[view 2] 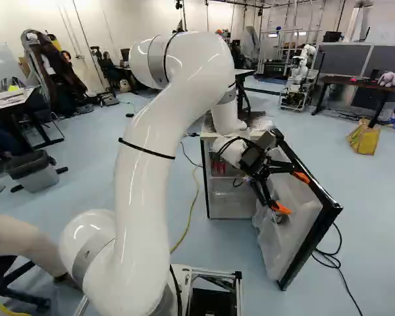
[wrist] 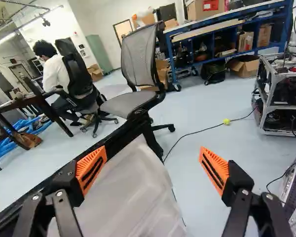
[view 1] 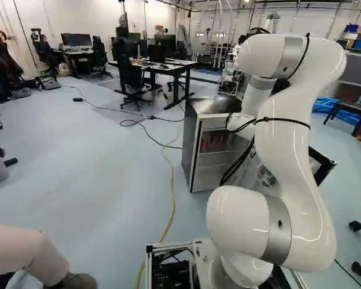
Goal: Grab a drink from the fridge
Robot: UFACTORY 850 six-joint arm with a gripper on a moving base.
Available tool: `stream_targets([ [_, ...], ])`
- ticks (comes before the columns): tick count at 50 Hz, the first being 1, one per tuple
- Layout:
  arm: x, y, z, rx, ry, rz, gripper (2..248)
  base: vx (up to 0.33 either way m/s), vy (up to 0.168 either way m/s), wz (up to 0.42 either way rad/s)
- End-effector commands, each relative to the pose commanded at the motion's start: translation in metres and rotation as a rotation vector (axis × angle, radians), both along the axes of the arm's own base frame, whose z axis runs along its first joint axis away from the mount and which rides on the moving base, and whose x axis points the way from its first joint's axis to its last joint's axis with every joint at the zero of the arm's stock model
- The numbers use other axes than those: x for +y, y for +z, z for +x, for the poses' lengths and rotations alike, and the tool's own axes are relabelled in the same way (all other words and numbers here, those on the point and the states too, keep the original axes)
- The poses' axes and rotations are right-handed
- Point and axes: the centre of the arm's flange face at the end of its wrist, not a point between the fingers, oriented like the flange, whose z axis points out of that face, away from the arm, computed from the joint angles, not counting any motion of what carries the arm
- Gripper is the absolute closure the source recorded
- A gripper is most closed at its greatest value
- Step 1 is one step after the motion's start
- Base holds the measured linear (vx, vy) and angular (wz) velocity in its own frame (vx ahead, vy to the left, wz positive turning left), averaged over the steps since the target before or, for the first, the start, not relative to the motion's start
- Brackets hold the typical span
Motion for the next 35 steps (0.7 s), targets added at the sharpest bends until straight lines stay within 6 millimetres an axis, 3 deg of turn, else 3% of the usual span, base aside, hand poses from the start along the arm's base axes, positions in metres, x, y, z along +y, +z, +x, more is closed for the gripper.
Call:
stream_targets([
  [11,0.0070,-0.0006,-0.0068,0.019,0.027,0.003,3,0.000,0.000,0.000],
  [35,0.0040,0.0001,-0.0020,0.025,0.110,-0.007,3,0.000,0.000,0.000],
])
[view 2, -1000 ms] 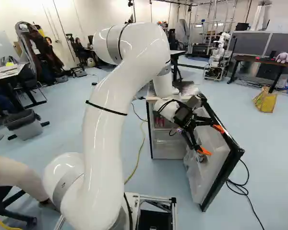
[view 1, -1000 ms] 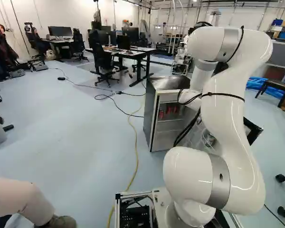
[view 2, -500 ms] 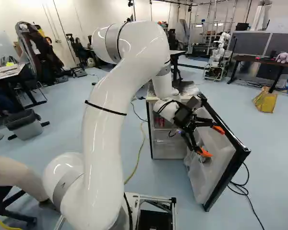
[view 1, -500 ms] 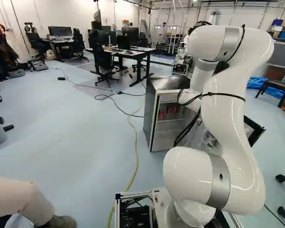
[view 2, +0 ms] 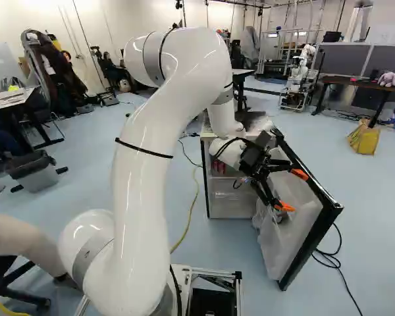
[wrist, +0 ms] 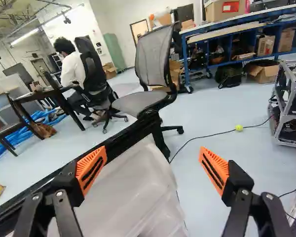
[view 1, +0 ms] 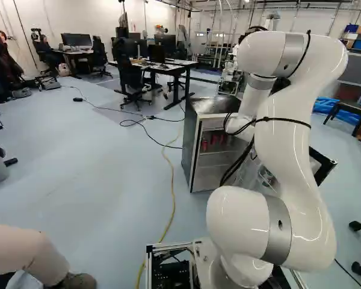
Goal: Grab a drink from the fridge
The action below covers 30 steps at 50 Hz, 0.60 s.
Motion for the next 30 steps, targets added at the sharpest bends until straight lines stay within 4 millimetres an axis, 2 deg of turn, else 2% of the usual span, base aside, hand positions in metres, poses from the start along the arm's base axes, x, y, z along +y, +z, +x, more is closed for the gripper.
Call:
stream_targets([
  [30,0.0002,-0.0055,0.0046,-0.037,0.024,0.052,3,0.000,0.000,0.000],
])
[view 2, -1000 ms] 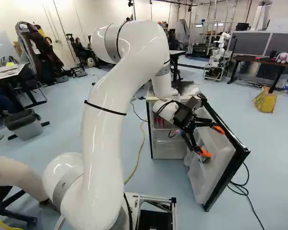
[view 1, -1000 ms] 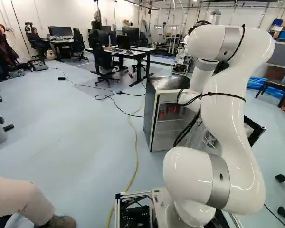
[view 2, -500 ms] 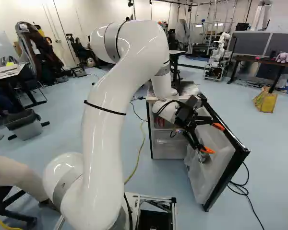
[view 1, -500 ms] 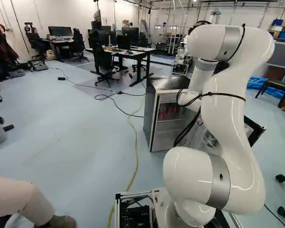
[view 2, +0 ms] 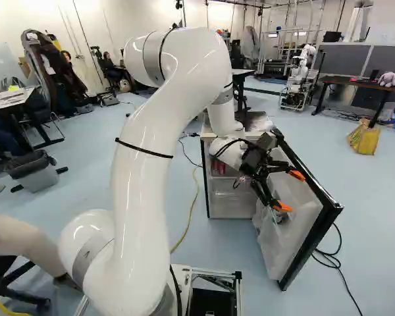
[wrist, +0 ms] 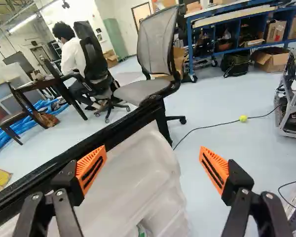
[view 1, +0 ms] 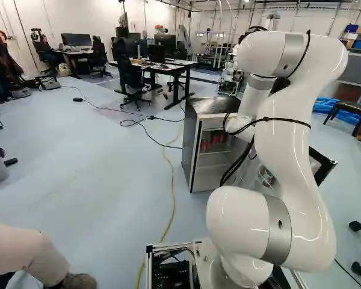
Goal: Grab a drink from the fridge
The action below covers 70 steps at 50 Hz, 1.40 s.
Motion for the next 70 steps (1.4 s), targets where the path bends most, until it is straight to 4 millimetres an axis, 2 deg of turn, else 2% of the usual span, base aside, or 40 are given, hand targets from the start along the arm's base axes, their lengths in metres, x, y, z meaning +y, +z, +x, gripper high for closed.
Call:
stream_targets([
  [17,-0.008,0.001,0.008,-0.016,-0.008,-0.007,3,0.000,0.000,0.000],
  [70,-0.066,0.003,0.035,-0.094,-0.081,-0.048,3,0.000,0.000,0.000],
])
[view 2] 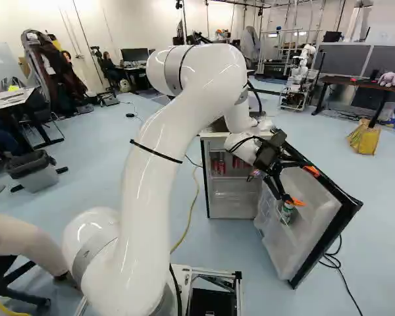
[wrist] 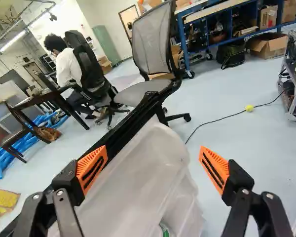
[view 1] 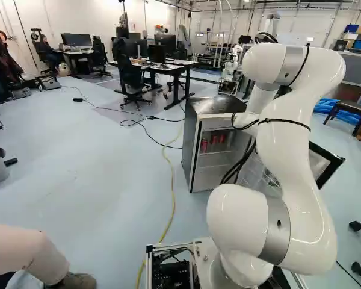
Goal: Grab a drink from the fridge
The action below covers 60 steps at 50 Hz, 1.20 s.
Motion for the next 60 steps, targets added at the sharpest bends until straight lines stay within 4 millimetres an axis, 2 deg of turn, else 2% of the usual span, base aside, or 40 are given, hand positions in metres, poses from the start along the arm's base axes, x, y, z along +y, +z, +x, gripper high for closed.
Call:
stream_targets([
  [10,0.002,0.000,-0.003,0.005,0.001,0.003,3,0.000,0.000,0.000],
  [23,0.019,0.000,-0.018,0.048,0.056,0.009,3,0.000,0.000,0.000],
  [60,0.071,0.010,-0.057,0.204,0.457,-0.026,3,0.000,0.000,0.000],
])
